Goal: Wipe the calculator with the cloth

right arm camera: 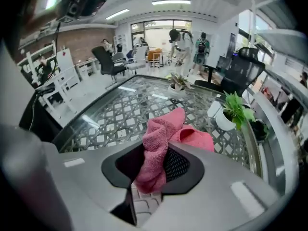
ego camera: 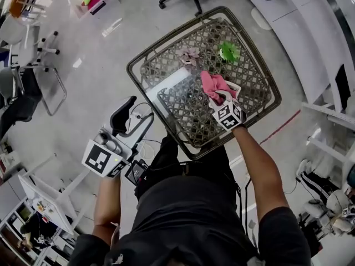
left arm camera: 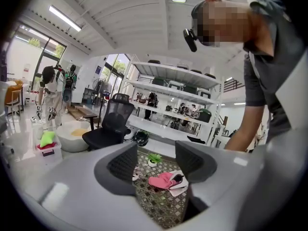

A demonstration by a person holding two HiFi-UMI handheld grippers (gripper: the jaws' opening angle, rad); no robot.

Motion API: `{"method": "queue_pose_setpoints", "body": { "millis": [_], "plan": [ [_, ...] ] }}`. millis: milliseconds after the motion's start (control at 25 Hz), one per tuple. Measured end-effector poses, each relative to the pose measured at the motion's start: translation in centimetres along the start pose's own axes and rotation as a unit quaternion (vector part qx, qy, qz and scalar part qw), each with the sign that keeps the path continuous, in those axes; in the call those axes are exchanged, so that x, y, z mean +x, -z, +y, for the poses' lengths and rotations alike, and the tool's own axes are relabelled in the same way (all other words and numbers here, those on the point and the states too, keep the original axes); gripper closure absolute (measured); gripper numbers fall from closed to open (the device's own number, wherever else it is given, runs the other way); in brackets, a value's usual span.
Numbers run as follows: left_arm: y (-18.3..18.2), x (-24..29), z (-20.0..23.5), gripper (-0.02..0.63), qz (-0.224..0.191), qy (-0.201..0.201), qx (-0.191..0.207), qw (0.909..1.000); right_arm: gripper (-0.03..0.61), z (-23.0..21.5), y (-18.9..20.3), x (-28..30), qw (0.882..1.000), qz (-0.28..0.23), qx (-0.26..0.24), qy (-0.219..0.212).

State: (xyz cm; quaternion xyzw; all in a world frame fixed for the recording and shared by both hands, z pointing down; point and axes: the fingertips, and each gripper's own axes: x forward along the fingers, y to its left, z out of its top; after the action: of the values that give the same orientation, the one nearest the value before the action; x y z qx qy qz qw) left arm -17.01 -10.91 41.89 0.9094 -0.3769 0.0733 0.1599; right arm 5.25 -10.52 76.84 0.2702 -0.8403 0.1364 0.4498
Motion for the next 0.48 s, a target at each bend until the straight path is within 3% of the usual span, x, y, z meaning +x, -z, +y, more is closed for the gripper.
{"method": "queue_pose_setpoints", "body": {
  "millis": [240,480],
  "plan": [
    [0.0,1.6,-0.9,0.325,0.009,0.013,-0.004,0.9999,0.483,-0.1,1.7,-1.2,0.995,0.018,-0.102,-0.01],
    [-0.5,3.6,-1.9,0.325,0.006,0.027,0.013,0.9995,0.483,-1.4,3.1,-2.7,0.996,0.013,-0.091,0.008]
  ]
}}
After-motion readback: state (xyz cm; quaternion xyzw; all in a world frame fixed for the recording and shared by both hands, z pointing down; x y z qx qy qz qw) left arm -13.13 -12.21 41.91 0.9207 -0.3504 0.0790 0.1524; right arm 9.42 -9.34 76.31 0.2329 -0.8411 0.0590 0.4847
